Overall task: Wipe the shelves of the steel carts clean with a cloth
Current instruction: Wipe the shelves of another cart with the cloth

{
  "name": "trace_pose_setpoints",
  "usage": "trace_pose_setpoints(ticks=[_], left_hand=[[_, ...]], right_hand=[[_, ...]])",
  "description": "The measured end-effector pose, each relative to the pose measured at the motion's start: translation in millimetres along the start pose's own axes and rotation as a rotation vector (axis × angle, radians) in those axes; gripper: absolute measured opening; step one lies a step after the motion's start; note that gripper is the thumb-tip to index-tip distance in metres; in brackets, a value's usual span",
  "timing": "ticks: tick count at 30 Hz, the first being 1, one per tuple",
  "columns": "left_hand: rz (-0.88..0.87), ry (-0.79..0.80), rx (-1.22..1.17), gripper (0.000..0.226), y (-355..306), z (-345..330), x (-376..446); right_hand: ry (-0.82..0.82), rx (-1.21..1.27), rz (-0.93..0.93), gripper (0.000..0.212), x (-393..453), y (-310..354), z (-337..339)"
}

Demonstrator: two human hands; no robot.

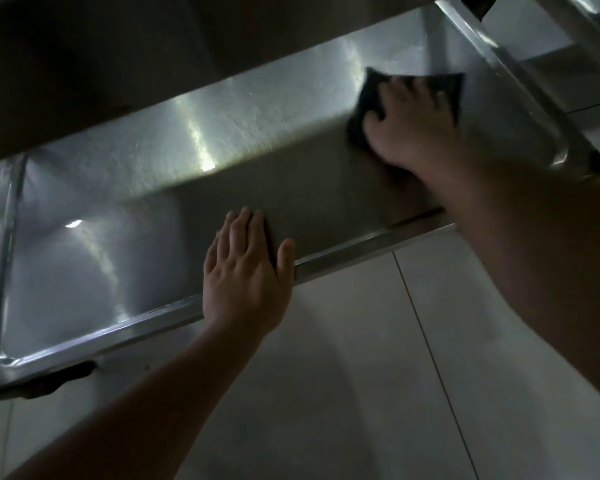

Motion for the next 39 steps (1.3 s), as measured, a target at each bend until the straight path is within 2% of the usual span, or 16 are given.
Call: trace_pose_setpoints(ticks=[4,7,9,10,13,15,17,19,21,23,28,31,35,37,39], left_hand=[[-0.014,0.032,0.031,0.077,0,1,1],[-0.024,0.039,0.035,0.076,3,1,1],[-0.020,0.009,0.006,0.072,4,1,1],[-0.019,0.000,0.000,0.071,4,1,0],[-0.012,0.006,0.003,0.070,4,-1,1],[-0.013,0.009,0.005,0.072,3,-3,1],[-0.012,0.005,0.002,0.074,2,-2,1],[-0.001,0.009,0.006,0.076,-1,-2,1],[-0.002,0.031,0.013,0.077,-1,-3,1],[-0.007,0.052,0.017,0.077,-1,-3,2],[-0.012,0.134,-0.003,0.079,-1,1,4],[-0.099,0.196,-0.086,0.077,5,12,3],[-0.134,0.183,-0.078,0.056,55,37,2],[-0.078,0.167,-0.027,0.041,103,48,5],[0.026,0.173,0.018,0.043,158,57,6]], right_hand=[[0.106,-0.046,0.488,0.070,-30,94,-29],[0.154,-0.044,0.704,0.068,-43,96,-33],[0.120,-0.066,0.667,0.068,-36,69,-24],[0.073,-0.080,0.579,0.068,-28,48,-18],[-0.098,-0.093,0.158,0.061,-6,-37,11],[-0.131,-0.070,-0.060,0.063,-6,-82,23],[-0.130,-0.056,-0.149,0.067,-8,-95,22],[-0.119,-0.017,-0.186,0.070,-5,-76,18],[-0.080,0.020,-0.182,0.072,3,-38,13],[-0.019,0.016,-0.078,0.072,11,14,3],[0.208,-0.052,0.493,0.071,0,166,-38],[0.289,-0.062,0.690,0.069,-11,199,-49],[0.211,-0.081,0.684,0.085,-20,180,-50],[0.150,-0.080,0.572,0.091,-14,158,-45],[0.057,-0.066,0.362,0.085,-6,130,-39]])
Point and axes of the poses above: each hand's wrist, its own x-axis towards the middle knuckle, its own z-axis out of the back of the hand, y = z × x, the point moved 1 cm from there along x, towards the middle knuckle, and after that the axes turned 5 degrees about z, right-handed, at the moved point
